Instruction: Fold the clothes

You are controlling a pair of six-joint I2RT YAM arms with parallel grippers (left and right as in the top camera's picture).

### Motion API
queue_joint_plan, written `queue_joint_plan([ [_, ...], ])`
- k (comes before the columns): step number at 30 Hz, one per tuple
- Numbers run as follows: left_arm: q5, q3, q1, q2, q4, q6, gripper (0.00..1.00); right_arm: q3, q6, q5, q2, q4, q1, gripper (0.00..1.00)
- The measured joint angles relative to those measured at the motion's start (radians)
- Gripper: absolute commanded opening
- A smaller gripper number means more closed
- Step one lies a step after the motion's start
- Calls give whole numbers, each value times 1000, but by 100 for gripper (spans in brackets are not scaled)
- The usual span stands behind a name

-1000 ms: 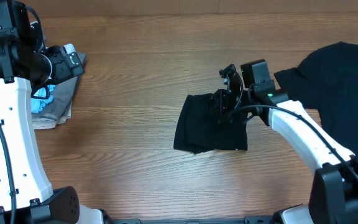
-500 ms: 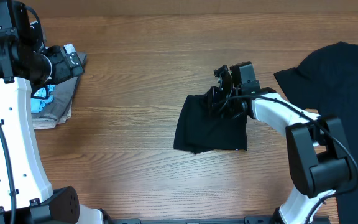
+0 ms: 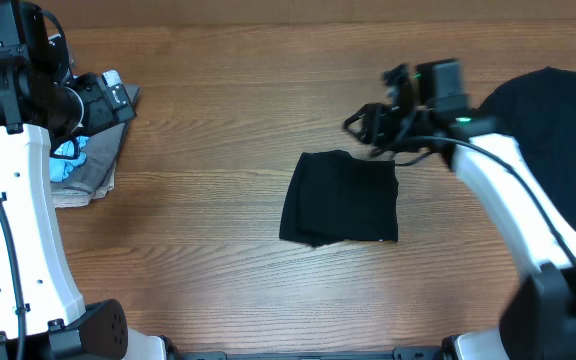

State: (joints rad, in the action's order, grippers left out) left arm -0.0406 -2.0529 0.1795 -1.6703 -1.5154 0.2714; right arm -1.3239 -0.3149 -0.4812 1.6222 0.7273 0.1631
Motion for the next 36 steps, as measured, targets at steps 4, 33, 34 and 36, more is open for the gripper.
queue_joint_plan([
  [4,0,0,0,0,0,0,100,-23,18,237,-113,192,-72,100],
  [33,-153,3,-5,-2,204,-31,100,-23,28,601,-138,332,-210,100],
  [34,-181,5,-12,-4,196,-39,100,-23,28,602,-138,332,-210,100],
  [36,-216,9,-42,-10,179,-47,100,-23,28,601,-138,332,-210,100],
])
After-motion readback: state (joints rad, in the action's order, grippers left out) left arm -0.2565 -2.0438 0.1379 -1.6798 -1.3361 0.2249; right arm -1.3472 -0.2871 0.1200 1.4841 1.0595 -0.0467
